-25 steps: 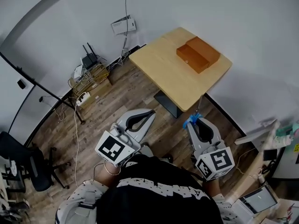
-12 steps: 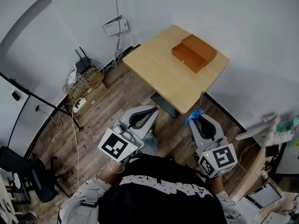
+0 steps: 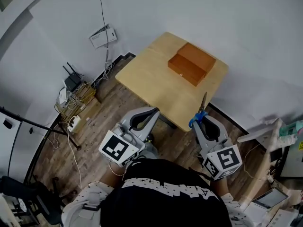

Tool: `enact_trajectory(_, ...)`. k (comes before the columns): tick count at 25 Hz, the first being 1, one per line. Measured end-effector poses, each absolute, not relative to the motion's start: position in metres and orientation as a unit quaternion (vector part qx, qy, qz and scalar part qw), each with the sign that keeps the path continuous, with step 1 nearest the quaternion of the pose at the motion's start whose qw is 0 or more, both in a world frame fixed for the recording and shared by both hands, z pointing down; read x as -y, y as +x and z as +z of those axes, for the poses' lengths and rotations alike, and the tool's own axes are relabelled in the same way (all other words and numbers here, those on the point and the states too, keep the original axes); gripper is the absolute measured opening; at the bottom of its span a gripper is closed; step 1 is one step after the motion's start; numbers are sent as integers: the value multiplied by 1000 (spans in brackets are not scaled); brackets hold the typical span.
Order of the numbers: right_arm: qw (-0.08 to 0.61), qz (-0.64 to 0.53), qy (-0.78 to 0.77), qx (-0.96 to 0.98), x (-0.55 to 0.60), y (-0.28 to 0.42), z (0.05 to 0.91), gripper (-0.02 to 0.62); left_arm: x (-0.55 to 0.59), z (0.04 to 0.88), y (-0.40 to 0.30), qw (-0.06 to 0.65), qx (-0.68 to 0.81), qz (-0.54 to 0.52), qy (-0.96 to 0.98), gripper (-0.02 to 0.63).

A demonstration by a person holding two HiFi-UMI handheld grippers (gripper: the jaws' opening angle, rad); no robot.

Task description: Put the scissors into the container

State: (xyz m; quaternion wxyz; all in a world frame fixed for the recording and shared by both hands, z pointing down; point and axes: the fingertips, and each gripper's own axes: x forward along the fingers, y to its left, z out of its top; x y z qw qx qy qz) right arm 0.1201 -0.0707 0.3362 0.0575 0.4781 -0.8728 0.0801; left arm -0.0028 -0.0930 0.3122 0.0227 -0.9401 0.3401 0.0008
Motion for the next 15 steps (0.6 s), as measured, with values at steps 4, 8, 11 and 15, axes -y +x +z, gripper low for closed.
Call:
enact_trajectory(4,66,86,489,866,104,107,340,104,130,316,-16,17,-331,0,-944,2)
enact_trajectory(8,75,83,497,861,131,91,339,104,154,320,-32,10,-321,5,-947,2)
enact_trajectory(11,80,81,501,858,148,79,340,104,172,325,-46,3,-322,5,-947,2)
enact_trajectory(15,85,81,507,854,168,65,342,104,192,329,-62,0,-319,8,-948,2)
